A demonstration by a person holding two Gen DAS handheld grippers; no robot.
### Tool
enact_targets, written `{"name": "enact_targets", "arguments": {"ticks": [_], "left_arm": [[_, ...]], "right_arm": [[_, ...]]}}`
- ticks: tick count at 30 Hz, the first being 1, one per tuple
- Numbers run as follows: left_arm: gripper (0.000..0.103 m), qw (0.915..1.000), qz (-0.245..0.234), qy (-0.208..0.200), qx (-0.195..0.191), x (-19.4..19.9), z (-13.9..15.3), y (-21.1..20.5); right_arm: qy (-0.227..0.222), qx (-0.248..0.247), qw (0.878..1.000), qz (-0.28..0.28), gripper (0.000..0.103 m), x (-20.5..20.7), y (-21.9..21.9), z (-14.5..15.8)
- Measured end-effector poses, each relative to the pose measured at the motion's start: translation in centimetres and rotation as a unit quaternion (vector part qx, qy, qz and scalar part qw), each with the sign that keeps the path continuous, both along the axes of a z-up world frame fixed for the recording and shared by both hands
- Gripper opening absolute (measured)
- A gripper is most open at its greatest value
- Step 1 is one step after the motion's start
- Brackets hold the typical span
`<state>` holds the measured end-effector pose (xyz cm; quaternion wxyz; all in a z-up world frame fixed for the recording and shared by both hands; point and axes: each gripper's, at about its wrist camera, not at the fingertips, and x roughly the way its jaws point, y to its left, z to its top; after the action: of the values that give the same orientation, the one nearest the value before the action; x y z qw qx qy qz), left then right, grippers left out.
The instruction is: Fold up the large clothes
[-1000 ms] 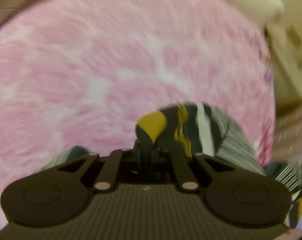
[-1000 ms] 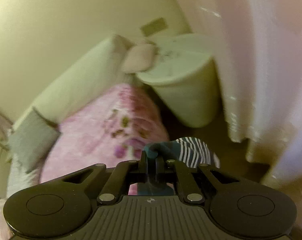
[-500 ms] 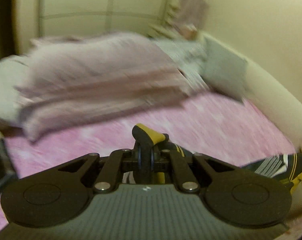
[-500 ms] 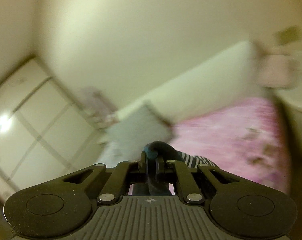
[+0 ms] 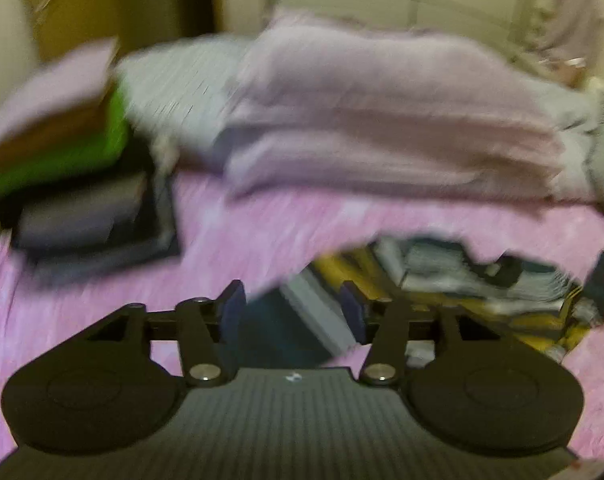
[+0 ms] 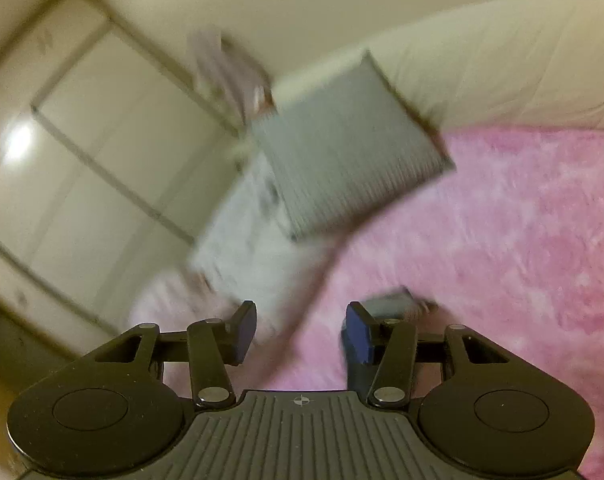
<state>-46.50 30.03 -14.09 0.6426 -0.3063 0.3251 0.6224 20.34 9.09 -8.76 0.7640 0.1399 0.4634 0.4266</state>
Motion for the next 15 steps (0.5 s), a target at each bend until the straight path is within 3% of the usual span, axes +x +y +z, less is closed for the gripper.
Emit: {"name": "enact_targets", "arguments": {"ticks": [3,7,10,15], "left_arm": [[0.050,0.9975,0.038,-0.004,-0.060,-1.5,-3.7,-3.8],[0.050,0.9887,0.079,-0.032,-0.123,-1.4,-8.5,-8.5],[0.051,0.9825,0.088,-0.046,-0.158,-1.3,-11.3,-10.3],[0.051,0.9754,0.102,-0.069,-0.182,-1.9,-13.9,-11.2]], "right_arm": [[0.028,-0.083,0.994,0.058,0.047,-2.5,-0.3,-5.9],[0.074,-0.173,0.970,0.157,0.047,-7.9,-0.1,-13.4],[0.133,-0.197,0.946,0.219,0.047,-13.4,0.1,-18.4],[0.229,-0.227,0.900,0.293,0.047,-23.7,-0.1,-23.8]]}}
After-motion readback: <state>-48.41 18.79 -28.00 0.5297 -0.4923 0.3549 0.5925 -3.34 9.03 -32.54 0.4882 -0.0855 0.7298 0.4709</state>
